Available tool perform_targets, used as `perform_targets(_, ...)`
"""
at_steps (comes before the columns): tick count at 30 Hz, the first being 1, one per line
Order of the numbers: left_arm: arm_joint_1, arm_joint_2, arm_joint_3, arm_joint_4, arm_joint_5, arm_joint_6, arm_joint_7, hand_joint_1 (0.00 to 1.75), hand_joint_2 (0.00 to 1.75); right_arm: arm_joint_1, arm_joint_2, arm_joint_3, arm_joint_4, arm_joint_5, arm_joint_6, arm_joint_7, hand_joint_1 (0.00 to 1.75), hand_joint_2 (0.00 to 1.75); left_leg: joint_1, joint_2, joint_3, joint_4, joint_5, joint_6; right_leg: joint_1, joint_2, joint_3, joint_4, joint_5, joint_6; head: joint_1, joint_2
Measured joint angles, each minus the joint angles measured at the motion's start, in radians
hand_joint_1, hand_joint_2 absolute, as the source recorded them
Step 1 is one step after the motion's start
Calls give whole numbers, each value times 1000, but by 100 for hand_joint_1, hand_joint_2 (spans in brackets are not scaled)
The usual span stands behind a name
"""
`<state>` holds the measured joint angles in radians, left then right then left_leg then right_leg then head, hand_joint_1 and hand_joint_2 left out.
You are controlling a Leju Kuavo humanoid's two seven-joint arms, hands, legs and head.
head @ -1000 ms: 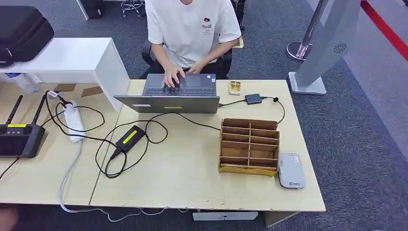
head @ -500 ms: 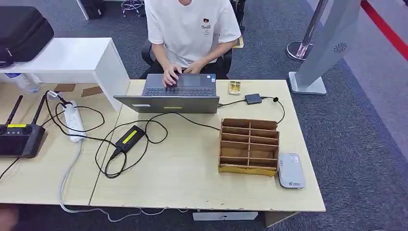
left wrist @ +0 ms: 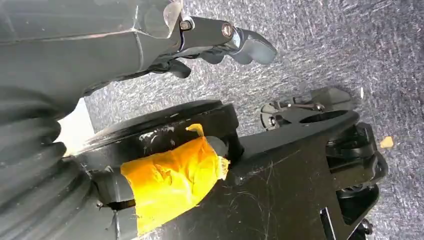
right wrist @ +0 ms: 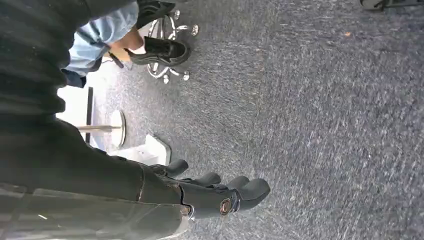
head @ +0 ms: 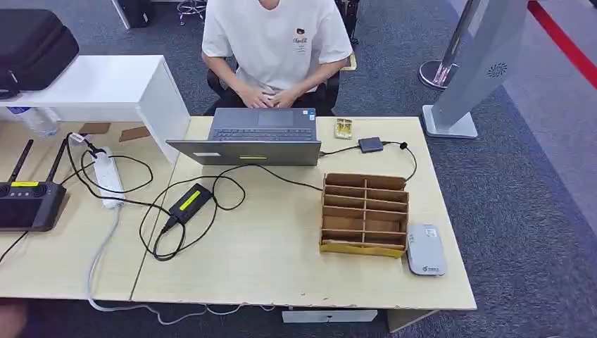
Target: Pass the card to the sensor for recognition and then transmit it.
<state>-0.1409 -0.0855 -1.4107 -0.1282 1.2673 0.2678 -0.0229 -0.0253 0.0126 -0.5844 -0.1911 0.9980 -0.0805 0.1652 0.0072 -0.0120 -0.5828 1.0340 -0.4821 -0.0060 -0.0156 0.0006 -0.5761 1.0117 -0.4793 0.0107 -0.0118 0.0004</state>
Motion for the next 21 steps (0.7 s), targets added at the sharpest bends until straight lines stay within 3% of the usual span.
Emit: perform_targets(21,-5,0,0,0,8,-35,23,0,175,-2,0,0,0,29,67,28,0,175,0,0,0,0,0,0,0,0,0,0,0,0,0,0)
